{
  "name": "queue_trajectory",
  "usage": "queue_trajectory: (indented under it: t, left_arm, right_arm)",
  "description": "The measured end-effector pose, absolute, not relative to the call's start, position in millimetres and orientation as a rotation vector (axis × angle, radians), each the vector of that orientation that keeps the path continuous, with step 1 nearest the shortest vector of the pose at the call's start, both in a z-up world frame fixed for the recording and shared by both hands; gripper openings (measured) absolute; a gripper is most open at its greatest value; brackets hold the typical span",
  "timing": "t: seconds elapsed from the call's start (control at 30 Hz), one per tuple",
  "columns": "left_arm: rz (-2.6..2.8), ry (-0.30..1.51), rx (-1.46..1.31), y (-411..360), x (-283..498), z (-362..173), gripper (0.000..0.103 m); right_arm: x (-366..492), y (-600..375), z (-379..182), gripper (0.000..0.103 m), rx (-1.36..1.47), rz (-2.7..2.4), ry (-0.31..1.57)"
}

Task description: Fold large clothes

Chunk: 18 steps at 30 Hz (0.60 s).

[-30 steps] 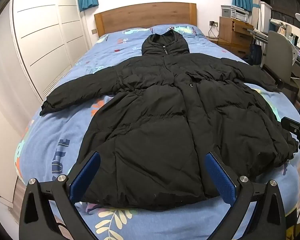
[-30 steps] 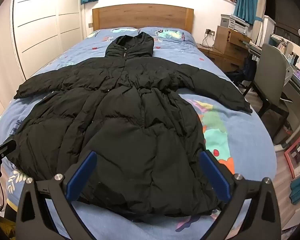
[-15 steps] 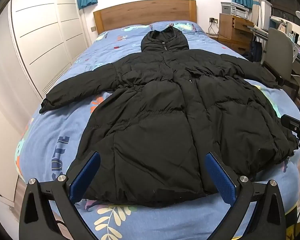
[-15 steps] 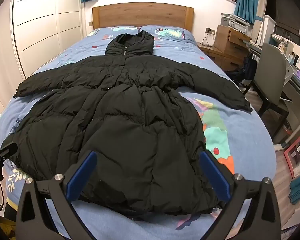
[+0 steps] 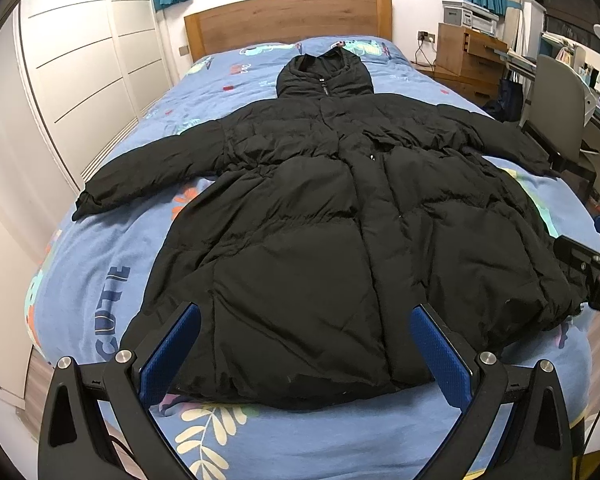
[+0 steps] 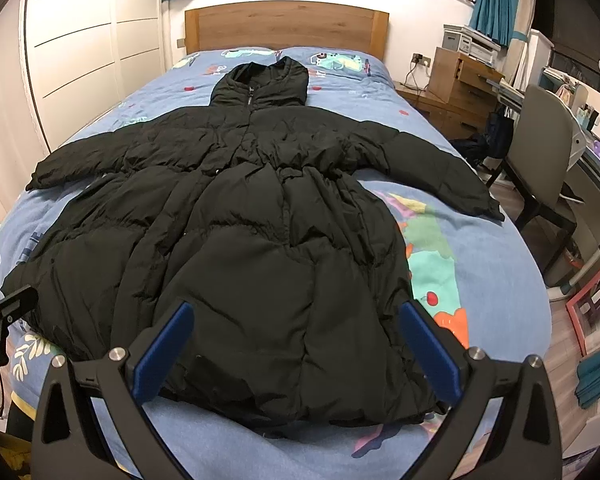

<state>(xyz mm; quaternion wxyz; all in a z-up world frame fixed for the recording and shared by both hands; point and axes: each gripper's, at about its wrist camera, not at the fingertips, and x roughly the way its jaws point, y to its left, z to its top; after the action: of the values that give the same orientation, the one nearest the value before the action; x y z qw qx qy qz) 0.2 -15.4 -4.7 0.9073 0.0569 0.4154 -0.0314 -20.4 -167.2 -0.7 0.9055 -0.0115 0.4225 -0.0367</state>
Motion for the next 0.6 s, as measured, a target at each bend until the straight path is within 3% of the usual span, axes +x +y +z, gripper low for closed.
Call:
queue_trajectory:
  t: [0.6]
  left_arm:
    - [-0.09, 0.831, 0.121, -42.7, 6.6, 21.3, 0.102]
  right_arm:
    - [-11.7, -159.5, 29.5, 0.103, -0.158, -0.08, 0.878]
